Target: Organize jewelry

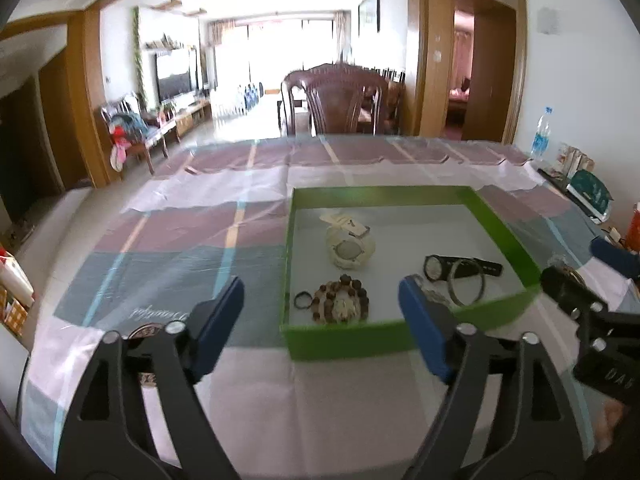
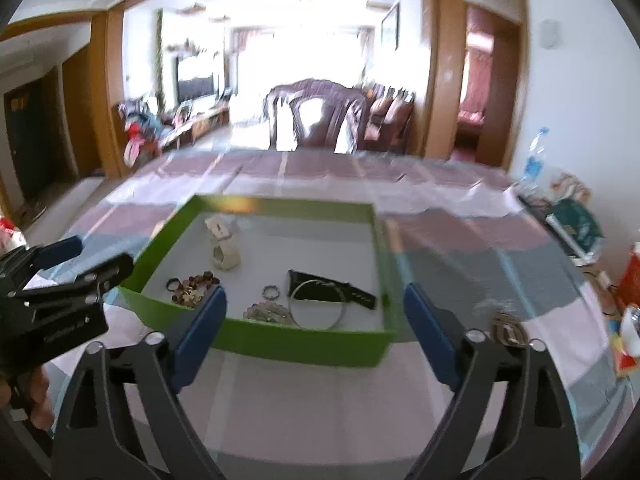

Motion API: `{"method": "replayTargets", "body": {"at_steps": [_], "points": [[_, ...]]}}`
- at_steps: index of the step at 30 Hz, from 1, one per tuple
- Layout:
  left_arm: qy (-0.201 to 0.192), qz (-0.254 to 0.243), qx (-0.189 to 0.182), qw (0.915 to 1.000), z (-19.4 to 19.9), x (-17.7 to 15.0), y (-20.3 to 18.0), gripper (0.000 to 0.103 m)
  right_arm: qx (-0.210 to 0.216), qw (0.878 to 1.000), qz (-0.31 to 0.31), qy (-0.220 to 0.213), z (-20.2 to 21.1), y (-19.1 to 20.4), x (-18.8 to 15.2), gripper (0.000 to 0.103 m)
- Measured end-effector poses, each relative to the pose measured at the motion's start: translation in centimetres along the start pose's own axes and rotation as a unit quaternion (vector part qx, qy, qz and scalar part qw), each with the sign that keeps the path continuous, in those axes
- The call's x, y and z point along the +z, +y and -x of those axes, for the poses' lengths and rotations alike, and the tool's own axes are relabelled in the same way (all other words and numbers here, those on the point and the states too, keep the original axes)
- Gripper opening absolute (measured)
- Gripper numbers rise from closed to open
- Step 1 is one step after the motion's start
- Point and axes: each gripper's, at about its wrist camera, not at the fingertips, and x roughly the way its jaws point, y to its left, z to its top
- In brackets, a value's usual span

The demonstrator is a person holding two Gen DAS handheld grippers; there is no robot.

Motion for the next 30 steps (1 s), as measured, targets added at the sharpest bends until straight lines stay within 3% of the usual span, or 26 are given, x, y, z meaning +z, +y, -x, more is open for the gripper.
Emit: {"method": "replayTargets", "body": {"at_steps": [4, 6, 9, 17, 30], "points": [[-0.020, -0.002, 0.020, 0.9996, 3.0, -1.9, -0.4, 0.090, -0.032, 0.999, -0.012, -0.025, 3.0, -0.4, -2.1, 0.100], [-0.021, 0.014, 0.032, 0.9992, 4.1, -3.1, -0.4, 0.090, -0.032, 0.999, -0.017, -0.017, 3.4, -0.4, -3.2, 0.100], [-0.008, 0.012, 0.018, 0.9997, 4.8, -3.9, -0.7, 0.090, -0.034, 0.999, -0.014, 0.001, 3.3, -0.3, -4.2, 0.100], [-0.029, 0.002, 0.016, 0.9995, 6.9, -4.1, -1.8, 0.099, -0.039, 0.999, -0.016, -0.014, 4.6, 0.0, -4.4, 0.100], [-0.029, -0.005, 0.017, 0.9994, 7.1, -4.3, -2.2, 0.099, -0.036, 0.999, -0.022, -0.015, 5.0, 0.0, -4.8, 0.100]]}}
